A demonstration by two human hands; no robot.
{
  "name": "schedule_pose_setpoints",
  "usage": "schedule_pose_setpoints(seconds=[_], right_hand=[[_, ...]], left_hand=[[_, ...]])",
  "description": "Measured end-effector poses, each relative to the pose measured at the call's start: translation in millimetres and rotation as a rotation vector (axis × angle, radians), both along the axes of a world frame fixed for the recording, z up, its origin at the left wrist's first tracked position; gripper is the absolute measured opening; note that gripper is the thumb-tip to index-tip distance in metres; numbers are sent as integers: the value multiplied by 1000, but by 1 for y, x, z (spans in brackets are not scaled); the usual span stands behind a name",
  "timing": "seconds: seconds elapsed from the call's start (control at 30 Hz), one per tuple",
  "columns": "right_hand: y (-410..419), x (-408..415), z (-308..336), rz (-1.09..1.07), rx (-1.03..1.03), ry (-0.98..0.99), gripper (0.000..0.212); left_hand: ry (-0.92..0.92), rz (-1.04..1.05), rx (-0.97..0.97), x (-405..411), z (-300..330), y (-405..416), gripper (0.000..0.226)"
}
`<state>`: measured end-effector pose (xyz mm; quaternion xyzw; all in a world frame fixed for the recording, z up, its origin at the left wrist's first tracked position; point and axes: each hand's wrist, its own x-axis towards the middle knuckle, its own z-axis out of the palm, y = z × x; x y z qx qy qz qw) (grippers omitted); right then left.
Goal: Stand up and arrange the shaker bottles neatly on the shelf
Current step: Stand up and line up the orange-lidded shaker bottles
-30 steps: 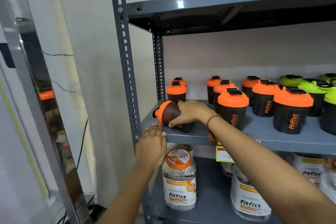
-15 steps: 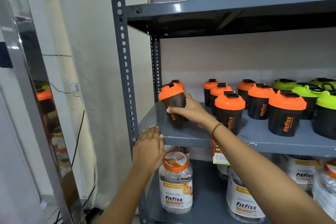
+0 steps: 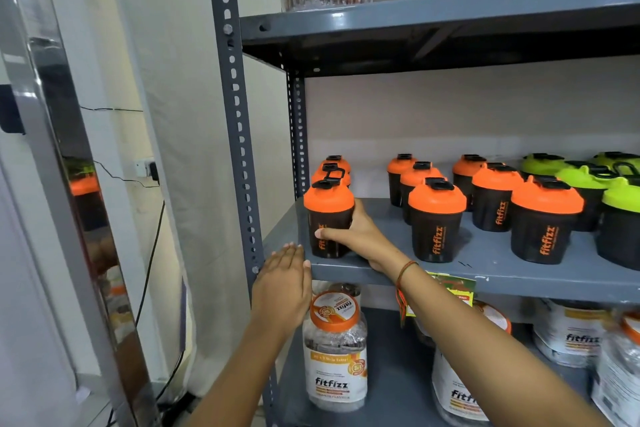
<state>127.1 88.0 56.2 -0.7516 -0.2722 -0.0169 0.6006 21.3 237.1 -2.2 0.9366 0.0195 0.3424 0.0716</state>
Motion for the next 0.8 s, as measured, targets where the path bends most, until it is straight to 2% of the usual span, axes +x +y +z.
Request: schedule_pose_setpoints(seconds=[0.17,0.3,0.37,0.43,0.5,0.6,0.67,0.73,0.8], right_hand=[[-1,-2,0,3,-12,5,92],[-10,-14,5,16,-47,-16,105],[-20,-27,8,-34,-70,-95,107],[-33,-42,9,-168,-122,-265,98],[-50,-59,10,-296,-112,-496,79],[-79,-78,14,-496,41,-884,50],[-99,-82,13,-656,128,-1059,45],[-118,-79,7,-771,165,-1029,55],[-134,-71,-1,-817,116,-812,77]], left_hand=[[2,-5,-5,0,0,0,48],[-7,-25,-14,2,-1,2,47],[0,-18,-9,4,-1,3,48],[30,10,-50,6,4,3,54],[52,2,-139,7,15,2,61],[36,-150,-399,13,32,-2,80],[53,-268,-569,21,40,-6,101],[116,-342,-725,28,47,-9,116],[172,-378,-777,36,50,-9,117]])
